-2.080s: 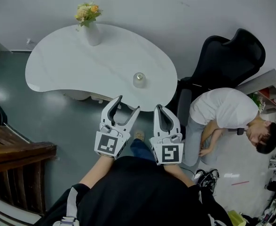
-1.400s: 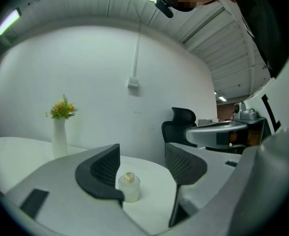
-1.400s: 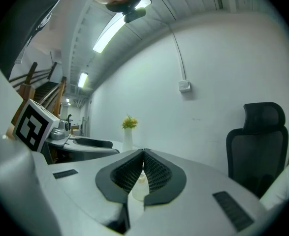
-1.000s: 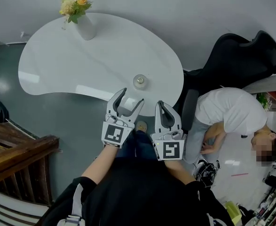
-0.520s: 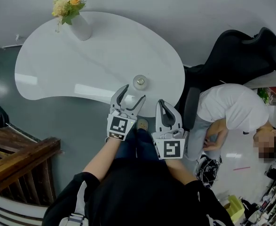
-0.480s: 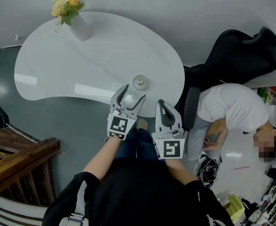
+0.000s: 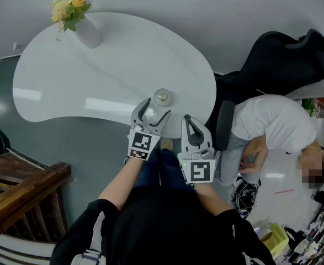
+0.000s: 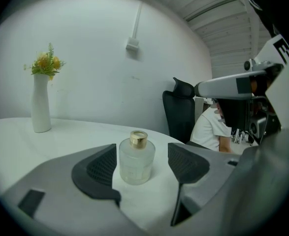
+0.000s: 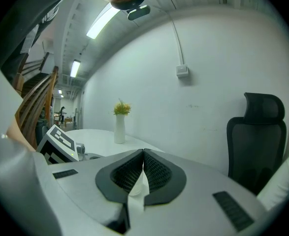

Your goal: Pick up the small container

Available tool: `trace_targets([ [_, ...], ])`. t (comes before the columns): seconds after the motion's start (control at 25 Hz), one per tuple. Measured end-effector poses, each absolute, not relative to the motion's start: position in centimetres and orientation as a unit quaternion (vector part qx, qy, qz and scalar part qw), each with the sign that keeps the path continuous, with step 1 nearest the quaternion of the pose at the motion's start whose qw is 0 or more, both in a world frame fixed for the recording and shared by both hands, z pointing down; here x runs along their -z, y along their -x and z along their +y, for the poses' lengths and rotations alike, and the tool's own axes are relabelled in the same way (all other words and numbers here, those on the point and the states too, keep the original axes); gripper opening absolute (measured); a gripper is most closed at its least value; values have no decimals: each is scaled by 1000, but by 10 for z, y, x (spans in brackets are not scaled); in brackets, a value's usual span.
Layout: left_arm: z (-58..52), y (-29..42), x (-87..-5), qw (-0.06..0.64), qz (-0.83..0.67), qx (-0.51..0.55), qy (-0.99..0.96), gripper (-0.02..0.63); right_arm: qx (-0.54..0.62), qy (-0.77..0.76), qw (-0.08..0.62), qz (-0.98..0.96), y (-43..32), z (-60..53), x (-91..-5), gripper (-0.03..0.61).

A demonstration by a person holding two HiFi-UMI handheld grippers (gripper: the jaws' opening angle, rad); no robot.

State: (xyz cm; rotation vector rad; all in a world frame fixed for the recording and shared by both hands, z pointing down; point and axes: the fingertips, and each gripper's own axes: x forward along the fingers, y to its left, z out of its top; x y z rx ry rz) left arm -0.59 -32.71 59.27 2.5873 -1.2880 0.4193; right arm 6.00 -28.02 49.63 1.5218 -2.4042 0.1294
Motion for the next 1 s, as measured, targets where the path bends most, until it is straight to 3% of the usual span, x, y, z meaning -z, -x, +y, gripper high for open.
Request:
trace_targets([
  [1.0,-360,-8,-642,134,-422,-196,-875,347,-70,-531,155,-830,-61,-306,-514,23],
])
